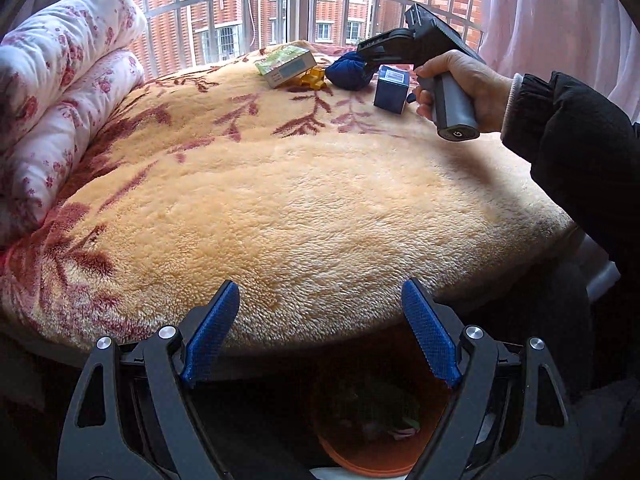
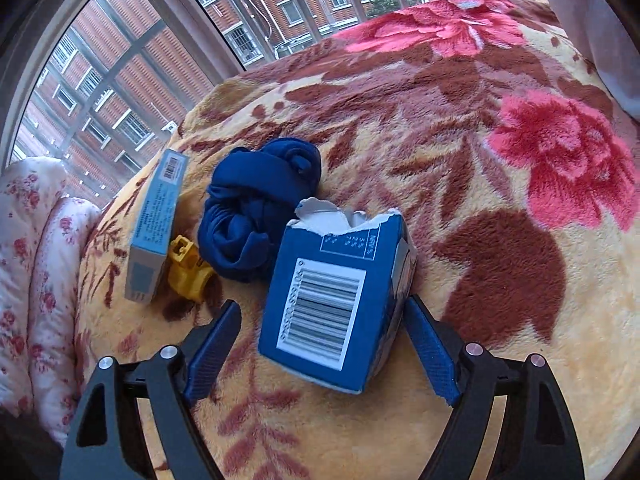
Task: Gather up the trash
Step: 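Grasp the torn blue barcode carton with the right gripper, then grasp the blue cloth with the left gripper while the right gripper holds the carton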
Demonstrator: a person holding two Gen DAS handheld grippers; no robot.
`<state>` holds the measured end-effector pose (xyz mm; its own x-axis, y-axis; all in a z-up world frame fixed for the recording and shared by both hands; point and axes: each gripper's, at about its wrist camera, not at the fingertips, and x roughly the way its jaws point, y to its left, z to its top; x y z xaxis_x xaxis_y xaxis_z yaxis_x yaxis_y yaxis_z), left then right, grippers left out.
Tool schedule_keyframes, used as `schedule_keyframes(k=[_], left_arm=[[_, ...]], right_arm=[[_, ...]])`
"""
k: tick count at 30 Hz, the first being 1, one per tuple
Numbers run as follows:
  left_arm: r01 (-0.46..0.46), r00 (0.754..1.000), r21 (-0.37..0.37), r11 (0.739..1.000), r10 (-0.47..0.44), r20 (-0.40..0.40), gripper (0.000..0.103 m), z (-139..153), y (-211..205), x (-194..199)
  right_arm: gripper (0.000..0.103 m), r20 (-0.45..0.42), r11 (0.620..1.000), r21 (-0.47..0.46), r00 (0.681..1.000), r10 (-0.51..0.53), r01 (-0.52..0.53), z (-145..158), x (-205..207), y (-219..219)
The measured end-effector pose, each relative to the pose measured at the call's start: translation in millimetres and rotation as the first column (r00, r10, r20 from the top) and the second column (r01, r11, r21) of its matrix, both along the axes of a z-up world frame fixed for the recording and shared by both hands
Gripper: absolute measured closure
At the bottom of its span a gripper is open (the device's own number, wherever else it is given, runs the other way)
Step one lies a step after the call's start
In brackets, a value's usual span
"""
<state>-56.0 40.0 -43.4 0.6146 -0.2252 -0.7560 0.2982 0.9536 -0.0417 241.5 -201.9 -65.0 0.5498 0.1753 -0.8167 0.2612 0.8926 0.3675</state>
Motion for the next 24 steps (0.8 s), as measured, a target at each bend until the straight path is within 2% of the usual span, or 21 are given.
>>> schedule_keyframes(k=[2,4,8,12,19,24], left_arm=[[-0.002,1.000,-0.004,1.000,0.002,0.001,0.022,2.2,1.6,2.8],[-0.004,1.000,-0.006,1.000,0.004,0.003,0.022,5.2,2.3,6.6],[0.024,1.000,-0.008,1.000,-0.024,0.018,0.022,15.2,-2.9,17.2],[0.079,0.996,0.028,0.996,-0.080,0.036,0.022,27.1,-25.0,39.7],[0.180,0.982,0.051,0.982,-0.182,0.040,0.022,52.3,-87.8,125.8],[0.260,0.965,0.055,0.964,-0.258,-0.042,0.022,65.8,-146.1,211.6]], right_arm=[[0.037,-0.006,1.000,-0.010,1.000,-0.009,0.009,-5.9,3.5,-4.3],[0.042,0.018,1.000,0.001,1.000,0.000,0.000,-7.4,0.2,-9.7],[0.045,0.067,0.998,0.042,0.997,0.038,-0.041,-0.1,-19.4,-23.8],[0.045,0.133,0.988,0.121,0.988,0.077,-0.093,10.7,-61.1,-49.0],[0.044,0.248,0.982,0.128,0.963,0.103,-0.138,24.9,-161.5,-96.9],[0.044,0.282,0.978,0.168,0.956,0.076,-0.128,27.3,-210.0,-124.6]])
